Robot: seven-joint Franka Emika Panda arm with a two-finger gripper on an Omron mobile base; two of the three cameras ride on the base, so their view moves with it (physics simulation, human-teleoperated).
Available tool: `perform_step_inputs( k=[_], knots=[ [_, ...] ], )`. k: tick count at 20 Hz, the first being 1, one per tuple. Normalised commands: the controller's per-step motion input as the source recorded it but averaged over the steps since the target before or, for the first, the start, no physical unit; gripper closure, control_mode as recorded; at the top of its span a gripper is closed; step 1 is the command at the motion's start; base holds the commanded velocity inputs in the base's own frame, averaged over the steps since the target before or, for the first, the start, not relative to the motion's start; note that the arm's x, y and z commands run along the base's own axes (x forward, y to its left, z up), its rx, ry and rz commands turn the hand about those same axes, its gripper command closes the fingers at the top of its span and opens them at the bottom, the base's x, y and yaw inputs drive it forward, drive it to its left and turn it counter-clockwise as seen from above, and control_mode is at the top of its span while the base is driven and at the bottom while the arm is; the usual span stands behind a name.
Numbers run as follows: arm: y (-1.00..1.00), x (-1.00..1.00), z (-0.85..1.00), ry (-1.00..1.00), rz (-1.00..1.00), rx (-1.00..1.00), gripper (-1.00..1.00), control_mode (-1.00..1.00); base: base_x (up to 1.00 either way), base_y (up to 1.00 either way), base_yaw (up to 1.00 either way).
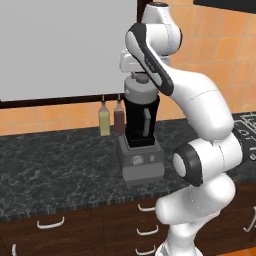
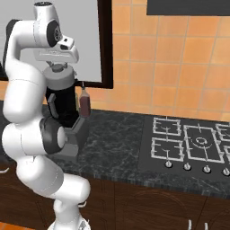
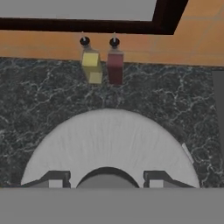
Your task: Close the lid blender by securely placing the lid on top.
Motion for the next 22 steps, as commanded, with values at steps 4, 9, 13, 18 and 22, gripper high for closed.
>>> perform_step_inputs(
  k=[4,9,13,18,22],
  knots=[
    [0.01,0.32,-0.18,0.00,-0.02,0.00,1.00,-1.00,0.00,0.00,0.00],
    [0.12,0.01,-0.14,0.00,-0.07,0.00,1.00,-1.00,0.00,0.00,0.00],
    [0.03,-0.48,0.14,0.13,-0.33,0.00,1.00,-1.00,0.00,0.00,0.00],
    [0.00,-0.25,0.04,0.24,-0.39,0.00,1.00,-1.00,0.00,0.00,0.00],
    [0.00,-0.02,-0.14,0.28,-0.35,0.00,1.00,-1.00,0.00,0.00,0.00]
  ],
)
